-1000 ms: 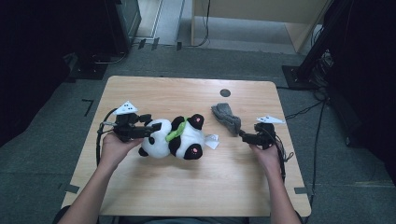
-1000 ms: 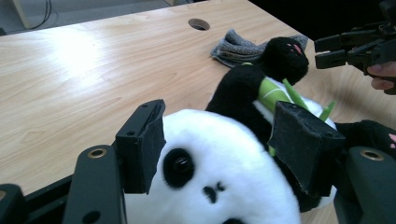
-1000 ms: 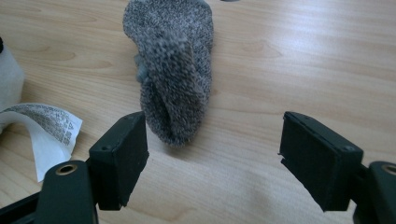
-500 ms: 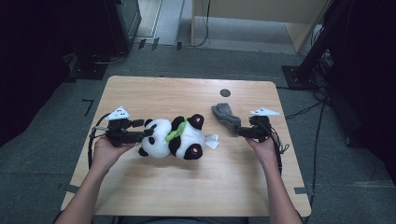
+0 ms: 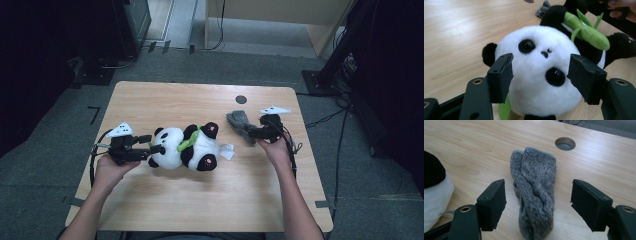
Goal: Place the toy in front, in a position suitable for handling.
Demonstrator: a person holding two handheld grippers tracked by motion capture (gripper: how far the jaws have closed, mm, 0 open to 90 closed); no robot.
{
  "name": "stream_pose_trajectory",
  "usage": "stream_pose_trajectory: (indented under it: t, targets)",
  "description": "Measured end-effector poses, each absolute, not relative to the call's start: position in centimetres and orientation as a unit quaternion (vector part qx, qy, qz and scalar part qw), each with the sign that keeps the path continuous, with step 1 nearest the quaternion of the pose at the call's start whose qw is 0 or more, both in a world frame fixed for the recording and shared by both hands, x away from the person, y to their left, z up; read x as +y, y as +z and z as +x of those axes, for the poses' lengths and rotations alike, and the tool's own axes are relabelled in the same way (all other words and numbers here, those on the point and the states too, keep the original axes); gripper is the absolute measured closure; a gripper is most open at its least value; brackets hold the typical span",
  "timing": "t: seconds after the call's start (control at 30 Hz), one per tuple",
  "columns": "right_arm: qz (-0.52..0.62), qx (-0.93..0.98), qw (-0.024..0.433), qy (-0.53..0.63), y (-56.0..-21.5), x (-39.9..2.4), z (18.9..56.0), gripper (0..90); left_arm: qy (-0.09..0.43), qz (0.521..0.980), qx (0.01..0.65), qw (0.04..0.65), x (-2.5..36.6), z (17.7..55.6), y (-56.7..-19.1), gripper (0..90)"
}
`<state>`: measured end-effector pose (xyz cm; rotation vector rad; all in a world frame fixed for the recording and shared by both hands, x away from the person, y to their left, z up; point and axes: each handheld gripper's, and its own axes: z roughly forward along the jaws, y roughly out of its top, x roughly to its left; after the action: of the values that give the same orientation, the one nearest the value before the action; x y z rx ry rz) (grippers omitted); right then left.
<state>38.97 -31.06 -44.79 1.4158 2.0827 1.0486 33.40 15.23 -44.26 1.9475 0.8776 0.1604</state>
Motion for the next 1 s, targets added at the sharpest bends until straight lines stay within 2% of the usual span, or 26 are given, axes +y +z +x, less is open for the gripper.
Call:
stream_pose_trajectory:
  t: [0.07,0.23,0.4,0.67,0.77,1.0]
  targets:
    - [0.498,0.757,0.194,0.376,-45.2,-30.5,39.5,31.3,0.060,0.803,0.354,0.477,15.2,33.4,-44.5,34.5]
    - [0.487,0.765,0.206,0.366,-46.3,-29.5,40.4,30.2,0.054,0.806,0.359,0.467,15.1,33.5,-45.1,31.9]
    - [0.499,0.754,0.177,0.388,-46.8,-29.7,41.5,29.2,0.056,0.808,0.362,0.462,15.1,33.4,-45.6,31.9]
    - [0.480,0.778,0.192,0.356,-47.7,-28.8,41.9,29.8,0.046,0.802,0.367,0.469,14.4,33.2,-45.9,31.8]
    - [0.481,0.781,0.189,0.350,-48.2,-28.7,42.1,30.7,0.061,0.803,0.363,0.469,14.0,33.2,-46.1,29.9]
    - [0.489,0.790,0.169,0.329,-49.4,-28.7,42.6,32.4,0.058,0.798,0.365,0.476,14.0,33.6,-46.5,25.5]
